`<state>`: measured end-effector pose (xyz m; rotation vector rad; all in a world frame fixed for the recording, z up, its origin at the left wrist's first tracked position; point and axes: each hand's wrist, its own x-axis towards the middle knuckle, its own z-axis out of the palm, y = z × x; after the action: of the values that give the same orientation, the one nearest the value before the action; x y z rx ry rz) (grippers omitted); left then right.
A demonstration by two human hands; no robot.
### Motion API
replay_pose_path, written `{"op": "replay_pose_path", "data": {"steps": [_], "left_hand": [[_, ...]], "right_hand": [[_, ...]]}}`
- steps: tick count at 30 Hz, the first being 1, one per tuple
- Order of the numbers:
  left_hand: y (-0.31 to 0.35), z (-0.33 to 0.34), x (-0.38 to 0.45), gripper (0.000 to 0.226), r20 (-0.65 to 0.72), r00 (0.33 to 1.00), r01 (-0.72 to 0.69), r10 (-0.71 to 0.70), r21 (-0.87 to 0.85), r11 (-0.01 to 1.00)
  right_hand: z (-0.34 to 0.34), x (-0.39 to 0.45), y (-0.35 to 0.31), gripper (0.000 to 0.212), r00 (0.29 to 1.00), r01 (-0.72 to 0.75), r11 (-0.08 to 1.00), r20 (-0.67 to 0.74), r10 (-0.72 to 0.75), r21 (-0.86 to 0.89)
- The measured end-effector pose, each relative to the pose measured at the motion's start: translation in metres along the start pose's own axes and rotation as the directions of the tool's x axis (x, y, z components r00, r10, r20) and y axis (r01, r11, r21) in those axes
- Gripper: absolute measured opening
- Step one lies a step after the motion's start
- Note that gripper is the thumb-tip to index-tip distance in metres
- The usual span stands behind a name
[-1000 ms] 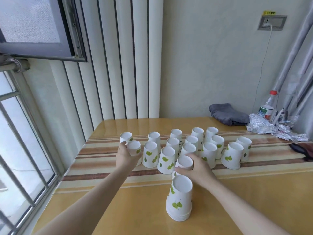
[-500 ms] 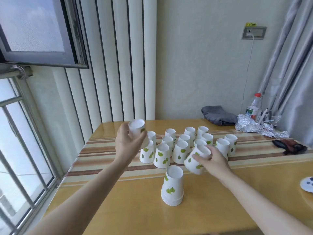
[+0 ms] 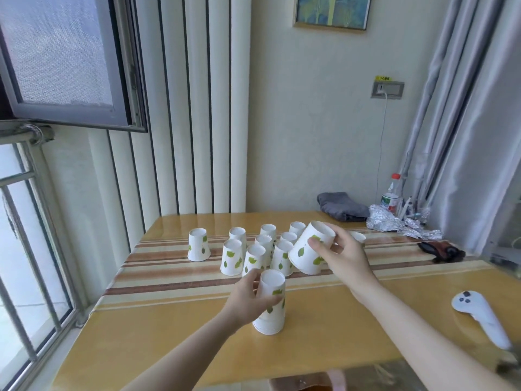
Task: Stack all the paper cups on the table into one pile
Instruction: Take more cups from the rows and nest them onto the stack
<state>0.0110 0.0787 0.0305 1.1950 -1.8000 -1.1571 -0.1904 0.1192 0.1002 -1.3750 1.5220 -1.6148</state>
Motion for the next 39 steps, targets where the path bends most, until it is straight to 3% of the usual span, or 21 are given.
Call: {"op": "replay_pose_path", "data": {"steps": [4,8,10,15,19,21,23,26,28,33,39], "left_hand": [[-0.016,0.003,-0.002,0.049,0.048,0.999,0.02,-0.017,-0.053,0.998],[-0.034,-0.014,-0.004,0.099,0.162,0.985,0.064,-0.064,0.004,0.998],[-0.043,-0.03,-0.005,0.107,0.168,0.982,0.083,-0.084,0.014,0.996],[-0.055,-0.069,-0.001,0.084,0.139,0.984,0.117,-0.114,-0.016,0.993],[-0.059,-0.09,0.026,0.054,-0.126,0.987,0.083,-0.096,-0.104,0.991],[-0.056,-0.102,0.045,0.046,-0.274,0.957,0.068,-0.1,-0.122,0.99],[-0.053,-0.115,0.067,0.044,-0.394,0.914,0.059,-0.094,-0.1,0.993],[-0.049,-0.132,0.1,0.057,-0.495,0.866,0.08,-0.071,-0.004,0.997],[-0.052,-0.141,0.121,0.066,-0.518,0.852,0.123,-0.073,0.063,0.99],[-0.08,-0.146,0.163,0.086,-0.479,0.863,0.223,-0.16,0.078,0.972],[-0.098,-0.132,0.186,0.081,-0.442,0.859,0.286,-0.257,0.0,0.958]], "right_hand": [[0.03,-0.002,0.007,0.047,0.994,0.055,0.995,0.095,-0.048,-0.078],[0.055,-0.008,0.018,0.045,0.982,0.078,0.988,0.181,-0.054,-0.131],[0.062,-0.013,0.028,0.046,0.977,0.066,0.986,0.212,-0.033,-0.152],[0.07,-0.033,0.063,0.044,0.952,0.003,0.968,0.296,0.073,-0.25],[0.069,-0.031,0.073,0.053,0.935,-0.045,0.971,0.332,0.123,-0.233],[0.064,-0.016,0.068,0.062,0.952,-0.068,0.98,0.282,0.12,-0.188],[0.056,0.01,0.064,0.051,0.981,-0.068,0.978,0.166,0.101,-0.199],[0.04,0.057,0.071,0.034,1.0,0.017,0.917,-0.017,-0.026,-0.399],[0.031,0.085,0.081,0.041,0.998,0.009,0.855,-0.05,-0.041,-0.518],[0.024,0.114,0.107,0.052,0.994,-0.103,0.745,-0.035,0.105,-0.659],[0.027,0.122,0.133,0.055,0.992,-0.119,0.739,-0.049,0.116,-0.663]]}}
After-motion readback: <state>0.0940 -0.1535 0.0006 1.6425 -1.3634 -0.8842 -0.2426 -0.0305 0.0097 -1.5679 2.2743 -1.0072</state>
